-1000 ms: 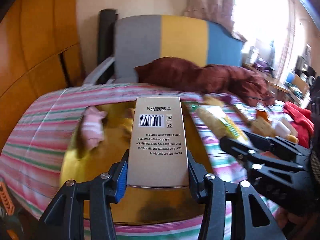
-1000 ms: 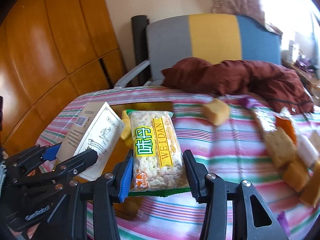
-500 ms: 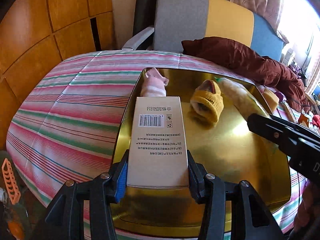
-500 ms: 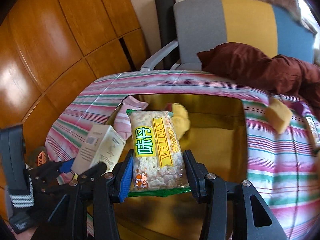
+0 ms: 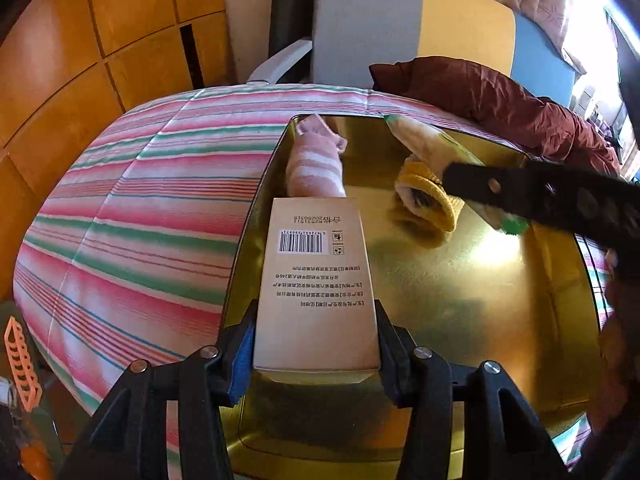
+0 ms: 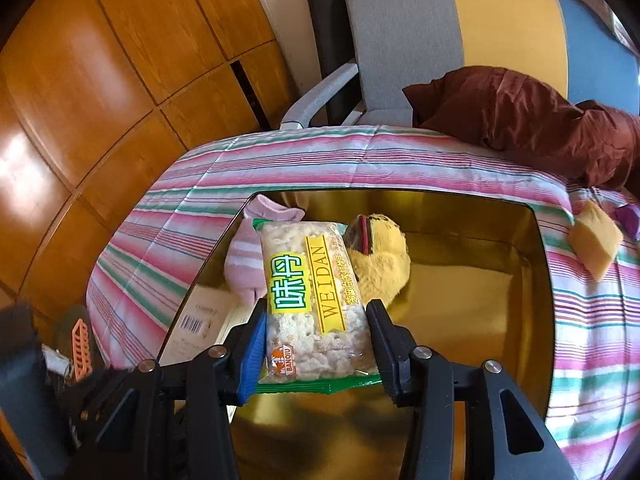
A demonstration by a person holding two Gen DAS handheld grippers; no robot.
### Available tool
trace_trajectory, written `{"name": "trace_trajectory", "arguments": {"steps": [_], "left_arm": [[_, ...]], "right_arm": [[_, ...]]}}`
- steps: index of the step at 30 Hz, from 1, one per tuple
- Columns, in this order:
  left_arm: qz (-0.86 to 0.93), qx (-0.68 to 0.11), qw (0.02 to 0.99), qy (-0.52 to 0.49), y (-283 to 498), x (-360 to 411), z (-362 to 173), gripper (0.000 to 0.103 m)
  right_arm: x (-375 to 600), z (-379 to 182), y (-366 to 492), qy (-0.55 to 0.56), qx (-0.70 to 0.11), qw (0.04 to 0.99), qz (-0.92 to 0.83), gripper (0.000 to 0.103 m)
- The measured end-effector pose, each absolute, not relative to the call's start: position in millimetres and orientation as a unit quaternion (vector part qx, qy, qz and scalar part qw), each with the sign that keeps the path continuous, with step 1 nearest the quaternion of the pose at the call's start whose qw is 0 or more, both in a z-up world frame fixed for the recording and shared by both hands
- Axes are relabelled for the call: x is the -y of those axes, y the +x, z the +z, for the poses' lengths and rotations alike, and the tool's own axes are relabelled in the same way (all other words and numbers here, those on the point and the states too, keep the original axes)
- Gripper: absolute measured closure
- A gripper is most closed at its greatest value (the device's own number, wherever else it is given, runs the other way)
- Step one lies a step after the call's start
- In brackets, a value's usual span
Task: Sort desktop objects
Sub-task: 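Carry the box and bag over the gold tray and release both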
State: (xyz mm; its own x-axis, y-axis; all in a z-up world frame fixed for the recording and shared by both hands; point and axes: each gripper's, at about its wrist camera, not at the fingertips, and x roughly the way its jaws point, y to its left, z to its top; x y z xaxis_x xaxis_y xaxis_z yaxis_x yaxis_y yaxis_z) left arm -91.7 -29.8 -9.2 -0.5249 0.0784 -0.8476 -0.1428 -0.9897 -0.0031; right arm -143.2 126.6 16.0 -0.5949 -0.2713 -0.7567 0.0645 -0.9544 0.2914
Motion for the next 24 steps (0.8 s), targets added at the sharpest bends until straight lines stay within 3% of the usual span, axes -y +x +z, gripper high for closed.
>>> {"name": "trace_trajectory", "arguments": {"steps": [10,14,24], "left_arm": [[0.874,-0.016,0.05,-0.484,-89.5,34.8,-13.0,0.052],[0.872,-0.004,0.053,-0.486,-88.2,37.1,-11.5,0.052],[0.883,-0.025,0.047,-0.466,-91.0,24.2,-9.7,0.052]], "right_arm": [[-116.8,3.5,-187.1,0.453,0.143,0.076,-0.877,0.052],[-115.9,2.5,-199.7,0.454,0.153,0.078,-0.874,0.033],[-144.0,26.0,-155.6,0.419,0.166,0.087,-0.888,0.029]]}}
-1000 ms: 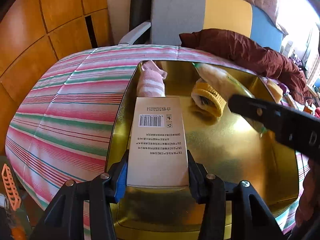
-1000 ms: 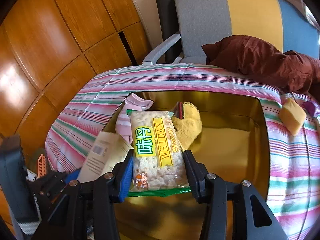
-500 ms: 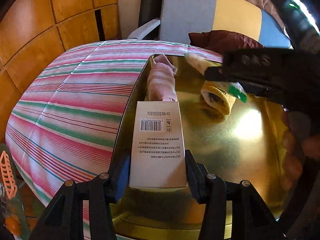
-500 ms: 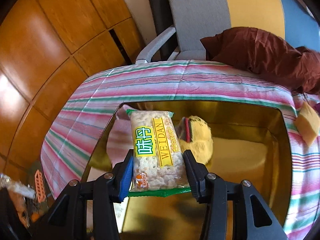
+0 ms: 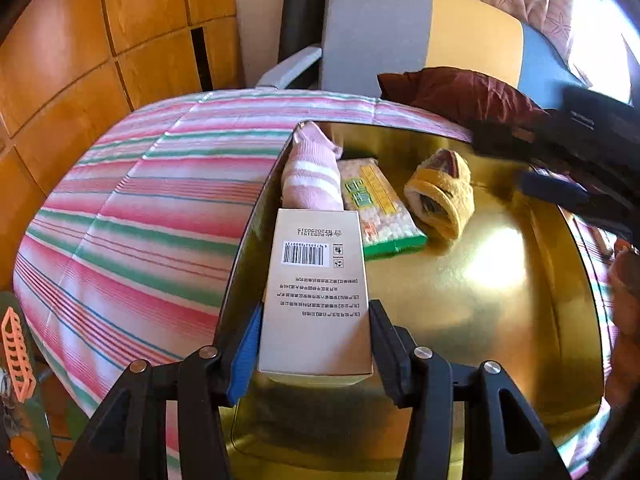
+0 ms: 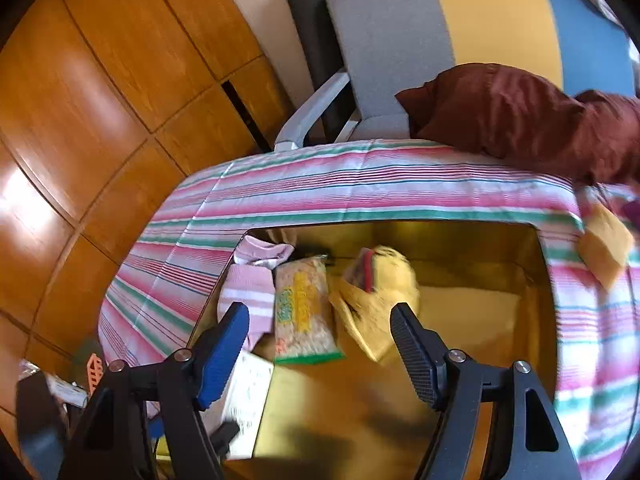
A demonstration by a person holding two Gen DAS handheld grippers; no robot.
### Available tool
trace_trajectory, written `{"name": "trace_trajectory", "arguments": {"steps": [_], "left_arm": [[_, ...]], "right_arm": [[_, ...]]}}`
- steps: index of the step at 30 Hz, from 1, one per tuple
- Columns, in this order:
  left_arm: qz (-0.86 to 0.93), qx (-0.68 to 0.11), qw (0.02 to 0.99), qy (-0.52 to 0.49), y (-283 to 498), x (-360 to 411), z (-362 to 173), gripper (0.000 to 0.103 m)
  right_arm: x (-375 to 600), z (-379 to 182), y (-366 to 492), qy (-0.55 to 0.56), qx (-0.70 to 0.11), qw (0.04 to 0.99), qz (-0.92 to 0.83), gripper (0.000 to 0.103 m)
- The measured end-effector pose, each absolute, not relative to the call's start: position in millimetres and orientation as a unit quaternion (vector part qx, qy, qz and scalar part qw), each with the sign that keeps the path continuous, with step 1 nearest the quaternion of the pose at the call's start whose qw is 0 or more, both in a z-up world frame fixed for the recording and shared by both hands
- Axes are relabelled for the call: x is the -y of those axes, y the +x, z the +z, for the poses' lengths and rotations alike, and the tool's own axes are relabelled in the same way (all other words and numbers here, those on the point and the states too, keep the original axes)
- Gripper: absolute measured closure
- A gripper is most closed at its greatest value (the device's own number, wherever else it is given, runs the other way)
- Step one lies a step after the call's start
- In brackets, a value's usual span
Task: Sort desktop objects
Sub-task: 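Carry the box and bag over the gold tray and release both, then move both tools back toward the purple packet and sponges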
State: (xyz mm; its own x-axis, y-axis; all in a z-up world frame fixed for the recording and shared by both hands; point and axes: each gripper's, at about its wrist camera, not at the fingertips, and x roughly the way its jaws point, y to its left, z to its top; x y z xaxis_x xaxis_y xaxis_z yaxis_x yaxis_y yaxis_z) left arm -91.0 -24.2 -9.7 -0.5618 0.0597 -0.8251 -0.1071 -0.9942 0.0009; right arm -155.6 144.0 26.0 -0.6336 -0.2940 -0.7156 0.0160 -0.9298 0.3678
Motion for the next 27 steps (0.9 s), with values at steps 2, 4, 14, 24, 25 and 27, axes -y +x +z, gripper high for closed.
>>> {"name": "trace_trajectory", "arguments": {"steps": [2,4,14,24,25,27], "left_arm": [[0.883,-0.034,0.043,-0.467,-97.8,21.5,-11.2,0.052],[0.882,-0.034,0.037,-0.468,-102.5,23.0,-9.3,0.052],[0.897,-0.016,0.009,-0.443,-86.2,19.9,17.3,0.052],[0.901,-0.014,0.089,-0.424,-32.3,-20.3,27.4,0.052],[0.901,-0.02,0.101,-0.421,-24.7,-28.4,28.3,0.052],[0.9,-0.029,0.119,-0.417,-14.5,-41.3,28.3,0.052]], "right_arm": [[-155.3,30.3,-140.7,0.412,0.173,0.081,-0.891,0.029],[-166.2,34.3,-125.2,0.405,0.177,0.067,-0.894,0.029],[-212.1,47.7,-41.8,0.376,0.166,0.002,-0.911,0.011],[-226.1,45.7,11.8,0.359,0.122,-0.052,-0.924,0.01],[-230.5,44.6,16.9,0.357,0.132,-0.053,-0.923,0.01],[-242.6,42.4,32.1,0.347,0.152,-0.055,-0.924,0.01]]}}
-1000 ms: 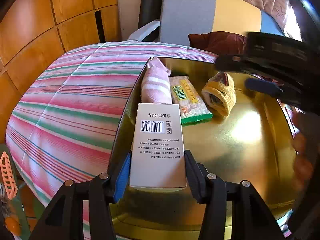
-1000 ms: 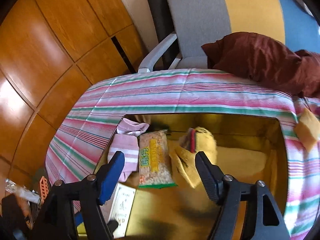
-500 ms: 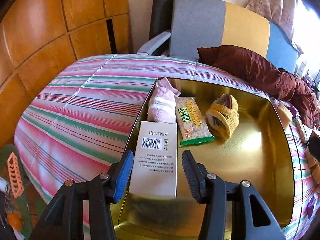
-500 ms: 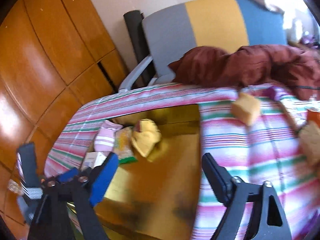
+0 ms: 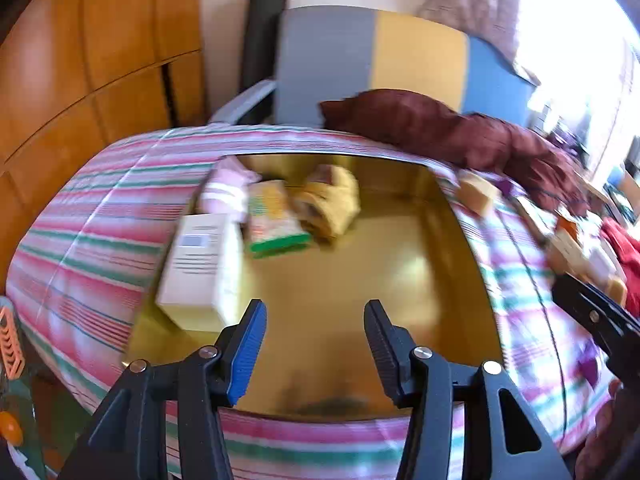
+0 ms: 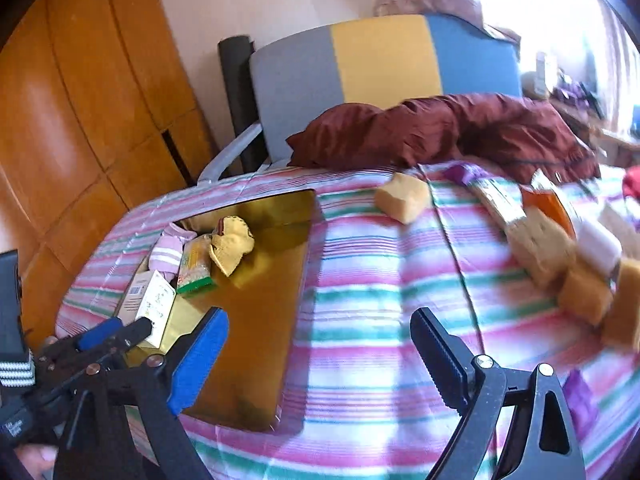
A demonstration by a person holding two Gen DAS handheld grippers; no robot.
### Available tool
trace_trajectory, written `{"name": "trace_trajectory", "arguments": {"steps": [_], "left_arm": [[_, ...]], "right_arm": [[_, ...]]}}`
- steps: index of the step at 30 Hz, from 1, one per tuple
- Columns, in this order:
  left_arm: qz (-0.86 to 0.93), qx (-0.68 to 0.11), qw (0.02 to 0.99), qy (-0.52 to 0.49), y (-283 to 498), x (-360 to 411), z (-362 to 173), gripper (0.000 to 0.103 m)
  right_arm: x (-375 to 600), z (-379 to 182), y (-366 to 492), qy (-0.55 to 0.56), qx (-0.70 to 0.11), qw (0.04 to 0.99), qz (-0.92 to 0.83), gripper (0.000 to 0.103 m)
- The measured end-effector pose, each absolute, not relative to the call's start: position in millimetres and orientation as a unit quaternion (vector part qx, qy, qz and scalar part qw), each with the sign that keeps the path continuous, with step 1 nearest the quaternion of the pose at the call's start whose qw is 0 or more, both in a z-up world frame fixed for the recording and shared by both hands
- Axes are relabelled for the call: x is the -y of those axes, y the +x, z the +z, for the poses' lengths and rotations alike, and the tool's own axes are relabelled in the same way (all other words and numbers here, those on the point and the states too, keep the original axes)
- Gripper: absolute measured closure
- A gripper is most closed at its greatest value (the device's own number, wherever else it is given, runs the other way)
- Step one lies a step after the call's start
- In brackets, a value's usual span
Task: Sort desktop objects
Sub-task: 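Move both tools back toward the purple packet and sponges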
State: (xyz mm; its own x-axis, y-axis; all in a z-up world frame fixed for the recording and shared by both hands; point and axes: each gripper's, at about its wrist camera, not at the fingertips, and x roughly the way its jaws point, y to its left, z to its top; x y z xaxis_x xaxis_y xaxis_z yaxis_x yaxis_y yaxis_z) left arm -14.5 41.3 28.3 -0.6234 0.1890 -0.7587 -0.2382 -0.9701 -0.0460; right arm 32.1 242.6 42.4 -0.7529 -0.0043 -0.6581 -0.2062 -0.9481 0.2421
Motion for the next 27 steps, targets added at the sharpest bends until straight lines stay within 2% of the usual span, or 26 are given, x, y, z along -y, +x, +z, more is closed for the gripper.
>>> {"name": "trace_trajectory", "arguments": {"steps": [3,5,19,23,27], "left_arm": [[0.895,-0.045,0.158,-0.414,5.3,-67.3,26.4,0.052],[0.891,-0.055,0.181,-0.414,17.1,-85.3,24.7,0.052],[0.86,-0.127,0.277,-0.41,69.6,-183.4,10.2,0.052],[0.854,-0.127,0.28,-0.419,74.8,-188.2,5.1,0.052],[0.853,-0.118,0.278,-0.426,77.0,-186.3,2.5,0.052]], "right_arm": [[-256.1,41.8,51.1,-0.342,-0.149,0.076,0.925,0.011],[-267.0,40.2,64.0,-0.342,-0.145,0.091,0.924,0.017],[-378.9,13.2,146.6,-0.363,-0.143,0.245,0.887,0.018],[-409.8,-7.7,158.5,-0.379,-0.194,0.25,0.869,0.041],[-411.2,-20.2,158.6,-0.375,-0.231,0.221,0.87,0.046]]}}
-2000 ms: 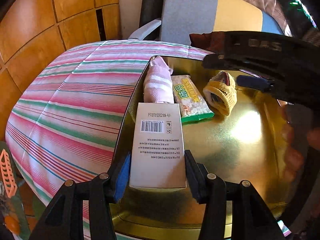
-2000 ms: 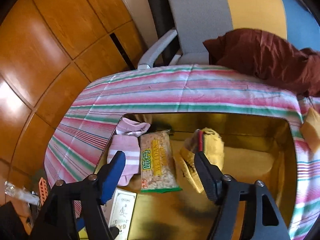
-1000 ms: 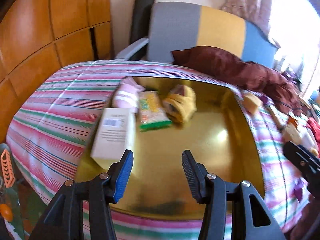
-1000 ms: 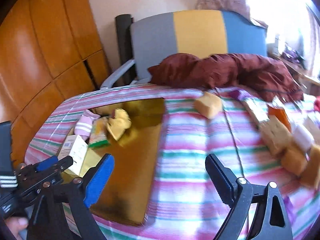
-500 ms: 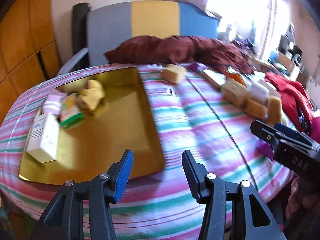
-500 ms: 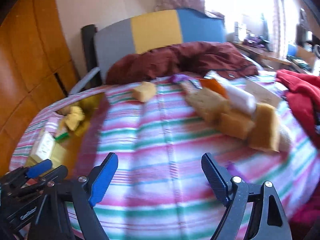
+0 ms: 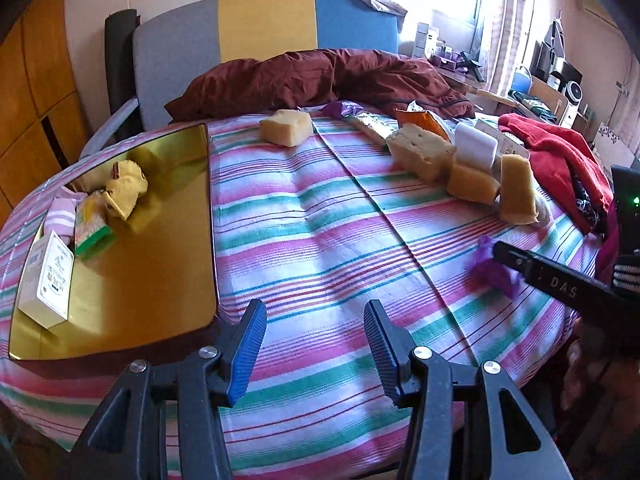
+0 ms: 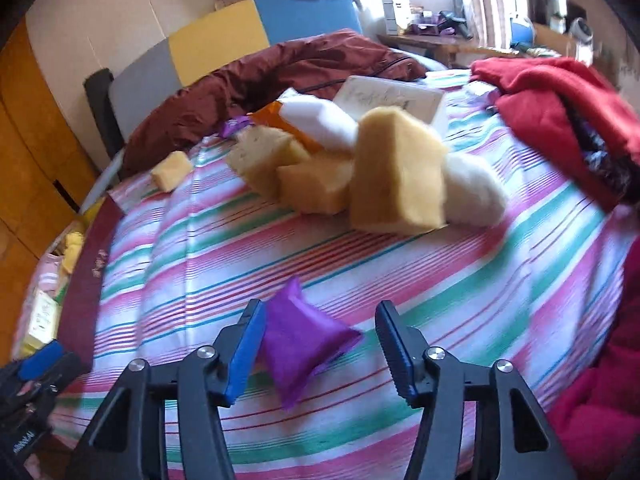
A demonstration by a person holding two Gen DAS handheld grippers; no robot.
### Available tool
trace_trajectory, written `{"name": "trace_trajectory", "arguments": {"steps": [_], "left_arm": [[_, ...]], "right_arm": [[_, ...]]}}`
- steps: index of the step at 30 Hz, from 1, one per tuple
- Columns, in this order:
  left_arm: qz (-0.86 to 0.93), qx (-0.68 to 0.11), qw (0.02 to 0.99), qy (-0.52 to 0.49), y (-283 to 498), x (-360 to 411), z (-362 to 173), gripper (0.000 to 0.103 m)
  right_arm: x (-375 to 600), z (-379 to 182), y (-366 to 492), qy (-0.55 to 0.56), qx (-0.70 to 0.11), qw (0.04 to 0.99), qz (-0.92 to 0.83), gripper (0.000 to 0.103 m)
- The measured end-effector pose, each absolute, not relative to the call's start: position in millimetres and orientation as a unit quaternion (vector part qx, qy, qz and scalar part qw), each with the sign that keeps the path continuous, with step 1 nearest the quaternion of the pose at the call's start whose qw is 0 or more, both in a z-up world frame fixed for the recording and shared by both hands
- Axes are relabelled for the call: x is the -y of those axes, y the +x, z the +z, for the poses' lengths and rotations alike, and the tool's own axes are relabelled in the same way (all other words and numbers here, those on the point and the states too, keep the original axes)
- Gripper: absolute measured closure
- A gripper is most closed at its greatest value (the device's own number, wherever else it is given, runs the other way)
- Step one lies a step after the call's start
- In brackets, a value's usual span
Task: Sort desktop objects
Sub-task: 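Move both tools back toward the purple packet and sponges, then grasp the purple packet with the left tool while the right tool grasps a yellow sponge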
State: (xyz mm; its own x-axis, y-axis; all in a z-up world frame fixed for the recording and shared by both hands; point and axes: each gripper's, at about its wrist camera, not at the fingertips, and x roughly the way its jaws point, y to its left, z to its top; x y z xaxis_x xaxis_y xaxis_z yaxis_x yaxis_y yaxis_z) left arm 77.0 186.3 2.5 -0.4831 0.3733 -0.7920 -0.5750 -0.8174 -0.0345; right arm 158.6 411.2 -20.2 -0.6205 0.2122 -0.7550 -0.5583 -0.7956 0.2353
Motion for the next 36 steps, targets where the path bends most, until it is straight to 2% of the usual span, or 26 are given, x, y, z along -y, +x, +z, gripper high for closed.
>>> {"name": "trace_trajectory", "arguments": {"steps": [11,16,23,32,33,36], "left_arm": [[0.855,-0.122,0.269,-0.426,79.9,-183.1,1.2,0.052],[0.852,-0.126,0.273,-0.429,82.0,-188.5,-1.2,0.052],[0.837,-0.142,0.289,-0.442,85.1,-207.8,-7.5,0.052],[0.828,-0.159,0.312,-0.438,85.2,-251.9,-6.2,0.052],[0.827,-0.158,0.316,-0.437,85.6,-255.2,-5.9,0.052],[0.825,-0.156,0.333,-0.429,89.0,-268.5,-4.7,0.052]], "right_arm": [[-358.8,-16.2,125.8,-0.362,-0.198,0.13,0.902,0.046],[-374.2,0.6,144.9,-0.316,-0.168,0.185,0.916,0.033],[-446.2,6.9,165.2,-0.284,-0.184,0.284,0.897,0.033],[-499.7,-10.5,152.2,-0.285,-0.23,0.263,0.893,0.032],[-497.9,-9.7,149.1,-0.285,-0.215,0.262,0.896,0.032],[-492.9,-11.2,142.4,-0.291,-0.189,0.251,0.903,0.049]]}}
